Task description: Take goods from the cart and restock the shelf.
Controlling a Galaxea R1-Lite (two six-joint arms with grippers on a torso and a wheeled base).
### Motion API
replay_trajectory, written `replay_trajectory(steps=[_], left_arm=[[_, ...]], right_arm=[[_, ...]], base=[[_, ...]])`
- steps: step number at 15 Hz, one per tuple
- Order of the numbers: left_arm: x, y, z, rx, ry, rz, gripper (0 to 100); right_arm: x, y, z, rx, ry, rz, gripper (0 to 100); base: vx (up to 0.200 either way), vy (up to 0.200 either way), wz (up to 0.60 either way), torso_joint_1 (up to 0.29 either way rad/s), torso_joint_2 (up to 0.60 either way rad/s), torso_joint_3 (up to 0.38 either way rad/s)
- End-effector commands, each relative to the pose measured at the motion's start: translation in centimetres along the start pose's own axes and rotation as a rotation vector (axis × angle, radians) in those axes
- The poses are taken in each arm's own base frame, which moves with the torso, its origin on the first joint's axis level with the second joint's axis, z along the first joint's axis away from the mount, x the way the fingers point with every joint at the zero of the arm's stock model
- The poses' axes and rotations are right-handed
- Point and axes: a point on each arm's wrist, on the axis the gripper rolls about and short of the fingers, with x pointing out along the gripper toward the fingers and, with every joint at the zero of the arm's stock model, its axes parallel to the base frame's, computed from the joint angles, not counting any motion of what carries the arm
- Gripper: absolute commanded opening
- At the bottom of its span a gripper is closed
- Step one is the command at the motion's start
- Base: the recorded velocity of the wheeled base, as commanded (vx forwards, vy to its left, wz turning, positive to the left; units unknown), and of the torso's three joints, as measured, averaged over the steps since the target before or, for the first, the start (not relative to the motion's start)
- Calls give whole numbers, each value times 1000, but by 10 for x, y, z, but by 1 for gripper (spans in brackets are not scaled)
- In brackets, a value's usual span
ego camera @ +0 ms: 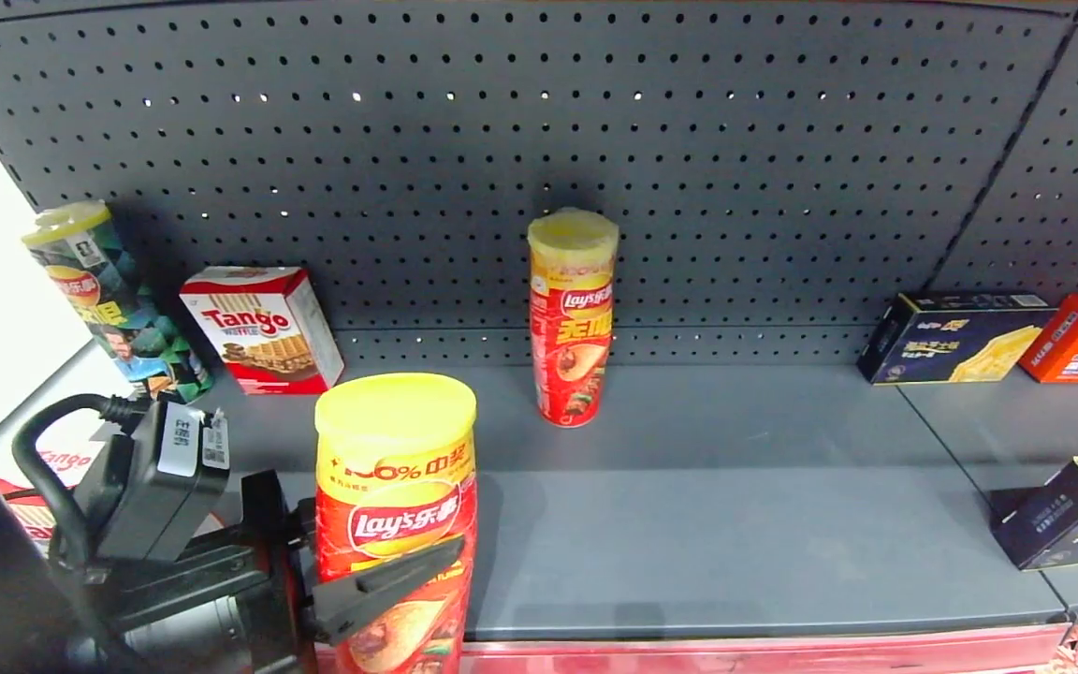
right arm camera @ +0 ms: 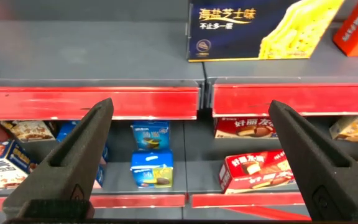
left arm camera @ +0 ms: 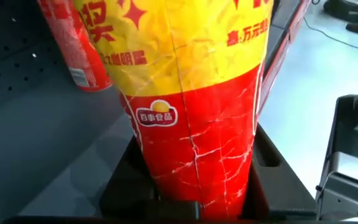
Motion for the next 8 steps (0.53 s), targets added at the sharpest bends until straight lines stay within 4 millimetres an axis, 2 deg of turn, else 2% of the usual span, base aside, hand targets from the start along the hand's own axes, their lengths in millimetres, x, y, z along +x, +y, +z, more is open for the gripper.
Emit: replay_trajectory(steps=[1, 4, 8], left_arm=[[2, 2, 6, 10, -21, 2, 0], [9, 9, 24, 40, -79, 39, 0], [10, 12, 26, 48, -81, 107, 0]], right_arm=[[0, 0, 0, -1, 1, -1, 100], [0, 0, 0, -4, 1, 1, 100], [0, 0, 0, -4, 6, 1, 100]], base=[[0, 0, 0, 0, 0, 0], [0, 0, 0, 0, 0, 0], [0, 0, 0, 0, 0, 0]])
